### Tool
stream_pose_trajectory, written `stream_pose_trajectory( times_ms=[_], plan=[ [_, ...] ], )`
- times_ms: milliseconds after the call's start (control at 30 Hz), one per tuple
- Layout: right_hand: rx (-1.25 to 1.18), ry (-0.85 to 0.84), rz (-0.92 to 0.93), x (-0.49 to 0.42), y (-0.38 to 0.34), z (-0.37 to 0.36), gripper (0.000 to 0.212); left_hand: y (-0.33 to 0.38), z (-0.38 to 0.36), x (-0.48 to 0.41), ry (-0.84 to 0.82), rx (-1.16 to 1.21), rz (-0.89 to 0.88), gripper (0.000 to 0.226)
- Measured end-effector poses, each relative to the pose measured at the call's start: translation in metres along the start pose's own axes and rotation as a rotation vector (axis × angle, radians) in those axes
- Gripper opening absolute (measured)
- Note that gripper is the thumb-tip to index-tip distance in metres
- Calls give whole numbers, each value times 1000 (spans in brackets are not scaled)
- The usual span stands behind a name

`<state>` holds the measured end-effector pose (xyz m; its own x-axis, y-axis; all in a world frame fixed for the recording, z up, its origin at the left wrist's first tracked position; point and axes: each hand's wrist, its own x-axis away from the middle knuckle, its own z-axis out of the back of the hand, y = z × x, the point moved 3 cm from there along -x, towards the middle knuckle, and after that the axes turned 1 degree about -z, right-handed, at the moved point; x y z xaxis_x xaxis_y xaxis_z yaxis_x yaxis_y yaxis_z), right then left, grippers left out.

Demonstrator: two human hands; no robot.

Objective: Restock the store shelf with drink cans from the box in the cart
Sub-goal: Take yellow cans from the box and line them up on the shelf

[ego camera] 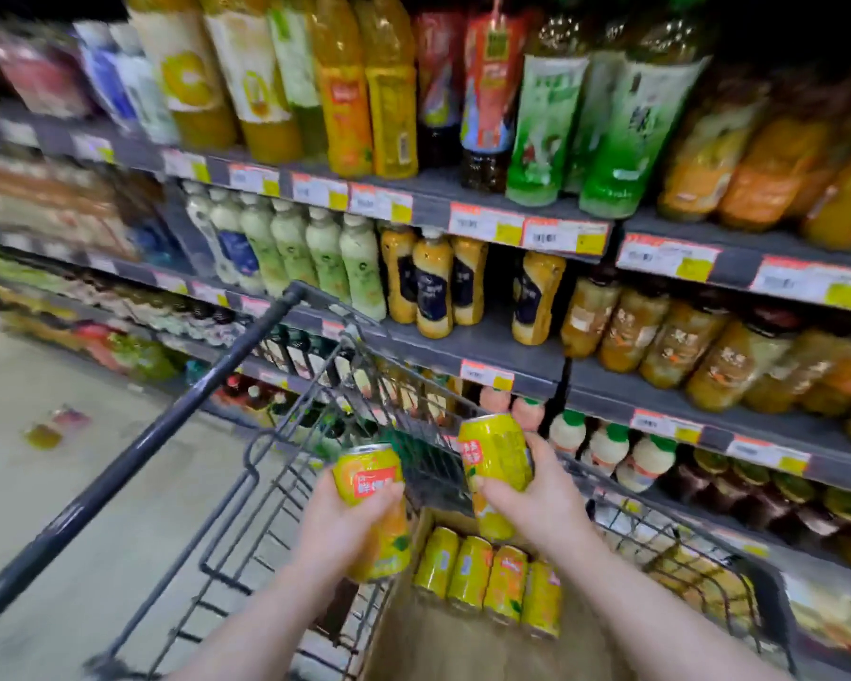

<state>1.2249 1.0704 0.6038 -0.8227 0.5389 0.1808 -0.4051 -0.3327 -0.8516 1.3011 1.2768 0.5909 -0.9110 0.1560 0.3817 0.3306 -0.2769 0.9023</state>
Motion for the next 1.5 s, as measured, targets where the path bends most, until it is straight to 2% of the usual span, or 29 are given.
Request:
stream_pose_trajectory(
  times_ms=[133,233,333,400,467,533,667,733,800,933,1067,1233,1367,1433,1500],
  plan=[
    [-55,-72,157,-1,-66,-14,59,48,51,17,70,121,-96,35],
    [-74,-142,269,3,-127,-42,57,78,110,33,166,217,-174,44],
    [-111,-227,361,12,-184,-82,60,90,175,45,302,266,-257,30],
    [-170,-284,392,22,-217,-115,51,88,221,52,393,317,-273,23],
    [-222,-350,394,35,-246,-152,40,81,267,59,455,356,-275,21],
    [-258,-422,372,50,-271,-194,40,72,314,67,475,373,-273,27],
    [-315,-478,370,86,-320,-281,38,52,413,84,491,351,-247,66],
    [-348,-520,366,104,-343,-325,44,42,464,89,519,336,-254,78],
    [-380,-559,359,120,-366,-365,46,34,510,90,553,340,-272,77],
    [-419,-611,350,138,-403,-426,39,29,577,85,585,418,-294,58],
    [-401,-621,364,131,-437,-470,51,26,625,61,570,467,-306,52],
    [-389,-607,381,96,-476,-523,36,19,674,14,580,472,-273,65],
    [-416,-612,378,51,-507,-573,26,28,719,-45,578,456,-272,59],
    [-436,-624,376,22,-522,-600,33,39,740,-85,588,447,-287,49],
    [-445,-626,369,-11,-539,-625,46,55,758,-129,580,428,-290,52]
  ],
)
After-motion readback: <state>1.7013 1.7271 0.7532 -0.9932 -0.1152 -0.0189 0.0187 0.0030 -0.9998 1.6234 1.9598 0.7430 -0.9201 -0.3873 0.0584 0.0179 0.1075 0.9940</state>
